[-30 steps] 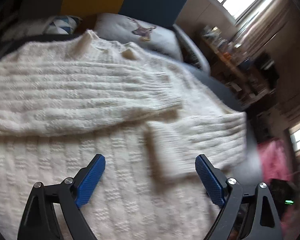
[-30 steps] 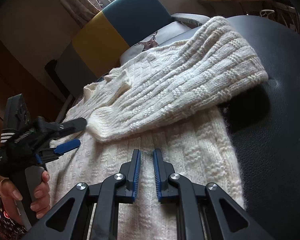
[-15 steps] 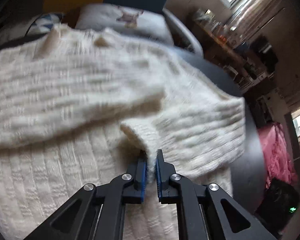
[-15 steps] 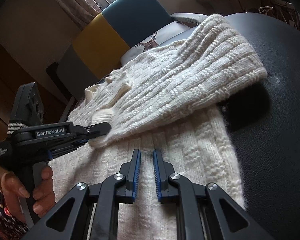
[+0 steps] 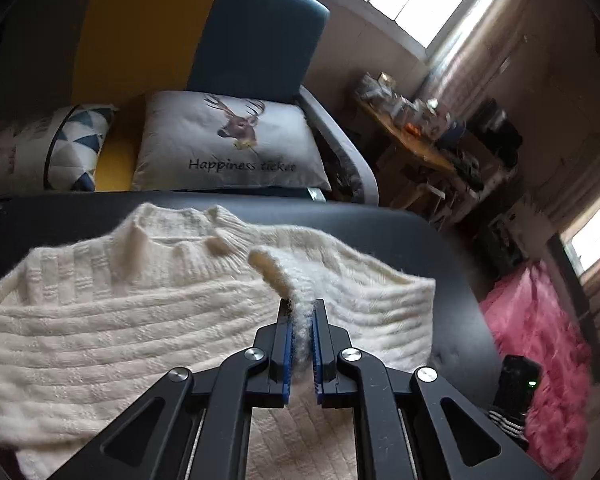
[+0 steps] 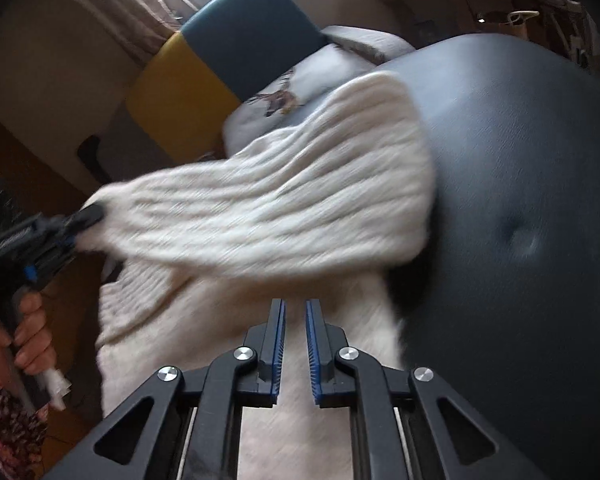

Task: Fold clothes
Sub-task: 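Grasp the sleeve cuff with the left gripper and lift it, then lay the sleeve across the sweater body with the left gripper and release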

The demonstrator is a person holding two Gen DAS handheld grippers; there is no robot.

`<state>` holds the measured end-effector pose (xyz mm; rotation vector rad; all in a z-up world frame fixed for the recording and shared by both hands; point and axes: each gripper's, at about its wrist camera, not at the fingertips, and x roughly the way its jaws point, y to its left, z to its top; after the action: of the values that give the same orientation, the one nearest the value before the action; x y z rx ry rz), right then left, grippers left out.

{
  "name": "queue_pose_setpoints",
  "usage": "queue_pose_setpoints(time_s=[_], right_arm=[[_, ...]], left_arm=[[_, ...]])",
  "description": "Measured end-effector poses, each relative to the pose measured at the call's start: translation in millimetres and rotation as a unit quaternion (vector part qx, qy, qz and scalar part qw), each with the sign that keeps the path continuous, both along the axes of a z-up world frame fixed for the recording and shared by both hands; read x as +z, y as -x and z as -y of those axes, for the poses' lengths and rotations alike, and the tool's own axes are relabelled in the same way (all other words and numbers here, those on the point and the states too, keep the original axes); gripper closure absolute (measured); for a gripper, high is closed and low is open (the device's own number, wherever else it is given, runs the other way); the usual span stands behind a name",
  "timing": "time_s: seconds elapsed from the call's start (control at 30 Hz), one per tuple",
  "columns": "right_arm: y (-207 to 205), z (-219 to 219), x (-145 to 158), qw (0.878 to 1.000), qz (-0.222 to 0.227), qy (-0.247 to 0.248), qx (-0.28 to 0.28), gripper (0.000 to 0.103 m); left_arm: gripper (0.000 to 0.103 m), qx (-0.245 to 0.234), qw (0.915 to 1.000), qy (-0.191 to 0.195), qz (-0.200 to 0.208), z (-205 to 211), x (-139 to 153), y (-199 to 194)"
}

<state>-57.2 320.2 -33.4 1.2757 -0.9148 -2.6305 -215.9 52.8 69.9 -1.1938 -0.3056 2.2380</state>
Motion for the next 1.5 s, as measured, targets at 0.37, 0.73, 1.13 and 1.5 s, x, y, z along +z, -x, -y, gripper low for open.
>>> queue_pose_setpoints(time_s=[0.37,0.73,1.13,1.5], right_arm=[[31,0,-9,1.000,0.010,-0.005,-0.007,0.093],[59,1,-9,1.000,-0.004,-0.005,-0.012,0.093],[83,-13,-4,0.999,-0.032,-0.009,-0.038,0.093],[43,-64,-41,0.970,-0.036,0.117,-0.209,0.103]], left_arm=[[0.094,0.071,0.9972,0.006,0.022,58,-29,26],[0.094,0.121,0.9909,0.003,0.059,99,-63,23],[0.091,0.164,0.9825,0.003,0.088,132,-100,15],[0.084,0.110,0.9923,0.056,0.006,114,-106,-14]])
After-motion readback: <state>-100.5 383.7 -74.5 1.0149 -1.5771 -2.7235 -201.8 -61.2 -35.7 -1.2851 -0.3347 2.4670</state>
